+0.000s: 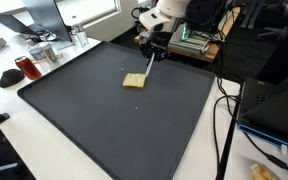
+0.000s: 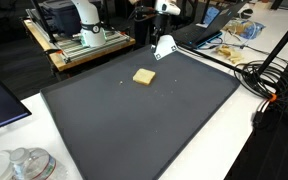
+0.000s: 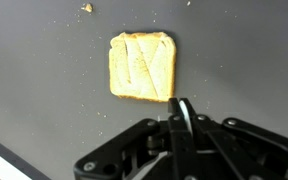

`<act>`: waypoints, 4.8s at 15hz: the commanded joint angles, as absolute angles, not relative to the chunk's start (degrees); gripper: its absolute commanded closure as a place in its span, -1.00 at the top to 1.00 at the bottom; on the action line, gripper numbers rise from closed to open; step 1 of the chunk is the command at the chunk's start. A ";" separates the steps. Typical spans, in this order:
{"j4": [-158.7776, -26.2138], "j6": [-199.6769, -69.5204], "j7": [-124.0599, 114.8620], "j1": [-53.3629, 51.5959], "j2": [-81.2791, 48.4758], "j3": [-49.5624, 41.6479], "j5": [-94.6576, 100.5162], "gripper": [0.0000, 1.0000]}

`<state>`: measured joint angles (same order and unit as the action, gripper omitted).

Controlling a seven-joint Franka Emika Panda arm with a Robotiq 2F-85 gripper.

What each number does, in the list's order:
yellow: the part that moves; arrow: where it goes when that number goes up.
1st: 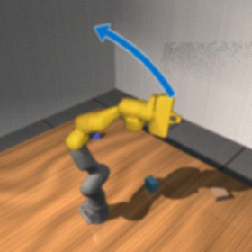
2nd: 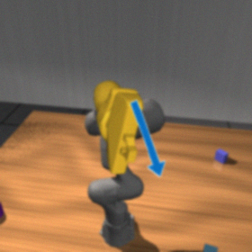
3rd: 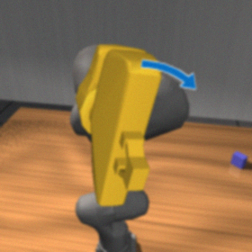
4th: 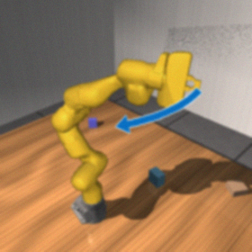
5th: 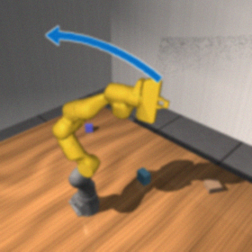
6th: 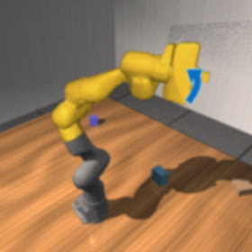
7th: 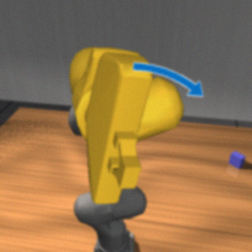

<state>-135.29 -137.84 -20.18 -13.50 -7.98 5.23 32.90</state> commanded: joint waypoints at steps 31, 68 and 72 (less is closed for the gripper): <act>-111.85 -124.93 -16.70 -12.58 -27.96 6.40 30.56 -0.98; -121.46 -130.54 63.40 21.90 -22.71 8.15 -38.66 -0.98; -128.42 -134.84 73.09 20.78 -18.42 6.29 -49.31 -0.98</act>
<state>-121.37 -131.88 66.02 21.13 -23.59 7.13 -41.97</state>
